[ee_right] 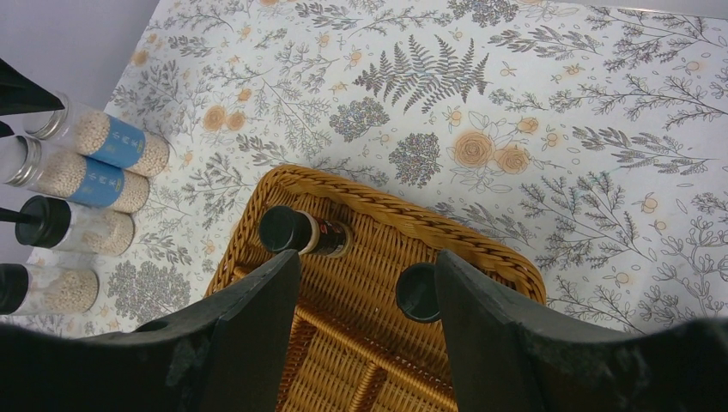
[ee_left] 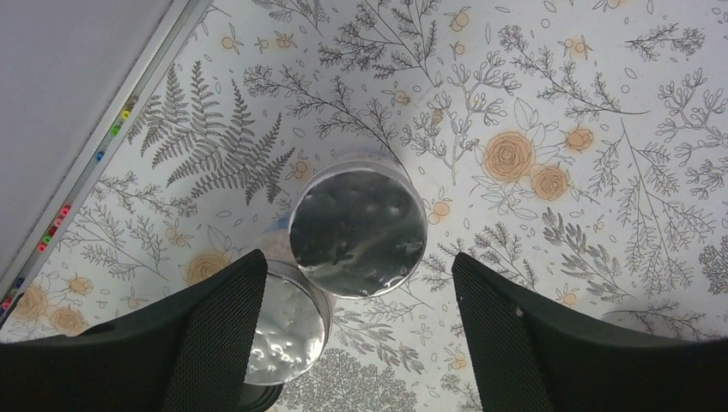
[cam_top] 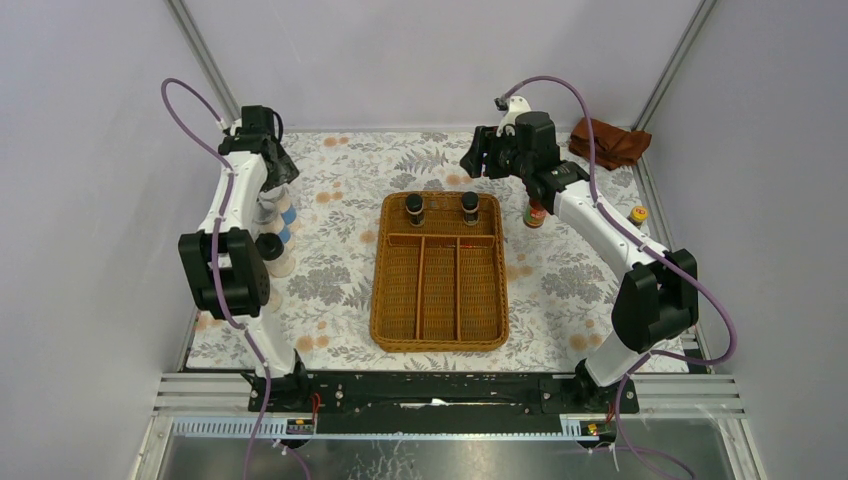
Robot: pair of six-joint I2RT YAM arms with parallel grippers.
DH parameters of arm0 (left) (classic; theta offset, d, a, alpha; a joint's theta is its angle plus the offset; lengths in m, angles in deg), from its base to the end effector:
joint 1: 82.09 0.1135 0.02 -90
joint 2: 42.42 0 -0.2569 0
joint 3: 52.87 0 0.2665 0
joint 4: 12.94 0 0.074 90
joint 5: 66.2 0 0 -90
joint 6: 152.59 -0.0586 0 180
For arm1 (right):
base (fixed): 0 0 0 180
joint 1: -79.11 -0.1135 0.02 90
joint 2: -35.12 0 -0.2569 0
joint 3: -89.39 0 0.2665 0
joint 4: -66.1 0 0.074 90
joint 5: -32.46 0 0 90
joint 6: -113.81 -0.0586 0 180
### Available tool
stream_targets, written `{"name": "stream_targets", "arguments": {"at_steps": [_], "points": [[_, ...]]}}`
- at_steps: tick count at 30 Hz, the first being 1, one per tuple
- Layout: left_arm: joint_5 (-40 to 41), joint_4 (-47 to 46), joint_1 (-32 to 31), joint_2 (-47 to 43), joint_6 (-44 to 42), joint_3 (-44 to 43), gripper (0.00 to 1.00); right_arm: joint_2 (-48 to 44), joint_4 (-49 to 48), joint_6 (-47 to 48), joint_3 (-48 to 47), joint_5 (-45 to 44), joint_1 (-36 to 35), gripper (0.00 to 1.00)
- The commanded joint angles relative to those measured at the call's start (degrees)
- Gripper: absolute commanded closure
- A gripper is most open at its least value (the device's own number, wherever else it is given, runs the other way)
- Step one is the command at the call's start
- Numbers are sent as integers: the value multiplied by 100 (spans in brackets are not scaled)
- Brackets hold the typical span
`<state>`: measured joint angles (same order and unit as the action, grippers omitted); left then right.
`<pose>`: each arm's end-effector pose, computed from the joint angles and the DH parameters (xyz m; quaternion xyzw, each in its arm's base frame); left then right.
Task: Organize the condiment bottles
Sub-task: Pick up the bottle from the center of the board.
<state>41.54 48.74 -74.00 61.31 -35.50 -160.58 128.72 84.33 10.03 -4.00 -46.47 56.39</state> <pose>0.4095 0.0762 0.2718 -0.3277 0.8917 0.1007 0.2955 0.3899 0.1754 0.3273 -0.1192 0.8006 0.2566 0.5282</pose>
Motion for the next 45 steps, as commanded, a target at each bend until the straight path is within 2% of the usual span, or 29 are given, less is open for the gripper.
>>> {"name": "stream_targets", "arguments": {"at_steps": [1,11,14,17,23,26,35,45], "points": [[-198,-326,112,132,-178,9,18,23,-260,0,-111,91,32,34],[-418,-358,177,404,-195,-94,22,79,-231,11,-146,27,31,34],[-527,-358,192,467,-219,-132,27,87,-231,-1,-145,18,31,34],[-640,-357,202,504,-216,-178,41,97,-240,-27,-153,6,31,34],[-649,-357,201,485,-185,-207,85,97,-238,-68,-166,-10,31,34],[-611,-349,201,467,-169,-207,100,101,-232,-83,-180,-6,31,34],[-580,-420,202,332,-86,-345,100,101,-223,-107,-214,-5,23,34],[-701,-1061,189,-272,-29,-41,100,142,-164,-81,-325,8,24,35]]}}
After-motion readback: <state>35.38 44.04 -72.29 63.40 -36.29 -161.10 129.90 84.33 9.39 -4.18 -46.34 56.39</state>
